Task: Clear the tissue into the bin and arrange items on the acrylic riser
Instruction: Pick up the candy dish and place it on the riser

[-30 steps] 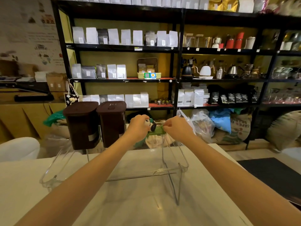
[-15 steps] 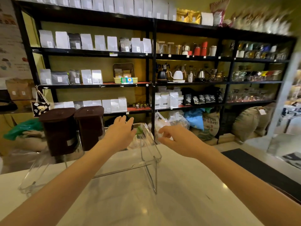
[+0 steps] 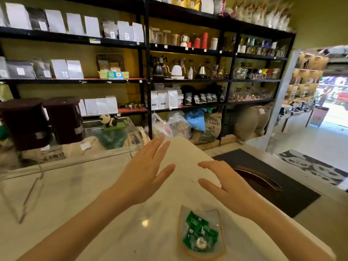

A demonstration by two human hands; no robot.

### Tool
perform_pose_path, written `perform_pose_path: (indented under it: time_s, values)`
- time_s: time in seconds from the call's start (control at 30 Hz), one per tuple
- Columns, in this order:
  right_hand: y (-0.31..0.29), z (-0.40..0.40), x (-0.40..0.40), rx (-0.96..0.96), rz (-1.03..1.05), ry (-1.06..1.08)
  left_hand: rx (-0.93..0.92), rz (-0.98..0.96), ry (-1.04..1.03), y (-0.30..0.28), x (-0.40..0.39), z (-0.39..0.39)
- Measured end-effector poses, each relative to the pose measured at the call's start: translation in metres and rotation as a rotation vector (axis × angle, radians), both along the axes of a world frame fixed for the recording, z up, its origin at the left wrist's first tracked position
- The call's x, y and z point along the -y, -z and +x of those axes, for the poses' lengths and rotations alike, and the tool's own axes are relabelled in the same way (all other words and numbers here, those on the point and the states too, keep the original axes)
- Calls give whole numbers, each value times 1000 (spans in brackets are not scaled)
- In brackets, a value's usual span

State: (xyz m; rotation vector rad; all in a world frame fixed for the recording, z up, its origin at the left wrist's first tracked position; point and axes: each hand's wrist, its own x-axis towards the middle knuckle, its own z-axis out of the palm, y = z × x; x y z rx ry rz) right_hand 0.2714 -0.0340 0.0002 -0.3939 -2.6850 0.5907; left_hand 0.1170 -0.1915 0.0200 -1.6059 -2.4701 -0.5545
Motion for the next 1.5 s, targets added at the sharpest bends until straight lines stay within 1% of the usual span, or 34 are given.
perform_pose_path:
  time_s: [0.07,0.17,0.23,0.33,0.4,0.47,0.57,0.67,0.77,0.93,1.17,1.33,1.5]
  values:
    - [9,7,0,-25,-16,30,116,-28,24,10,2,8]
    - [23,24,5,-3,-76,47,435,-99,43,24,7,28]
    - [37,37,9,20,-158,63,601,-135,57,38,13,43]
    - [50,45,17,16,-281,70,787,-77,71,58,18,52]
    - [53,47,22,16,-407,82,908,-20,75,68,21,57]
    - [56,49,27,11,-530,82,965,5,94,73,23,62]
    - [60,51,32,-1,-600,79,987,84,121,81,22,70]
    - [61,49,34,-25,-654,101,990,184,98,88,22,73]
    - [62,47,37,-52,-705,112,929,191,79,90,23,73]
    - [60,39,35,-44,-810,166,849,214,39,90,23,72]
    - [31,22,27,-14,-743,70,804,277,-11,65,28,65]
    - [-2,-2,27,-47,-733,6,744,352,-46,31,33,52]
    - [-38,-42,31,-99,-674,-56,675,414,-103,-6,40,28]
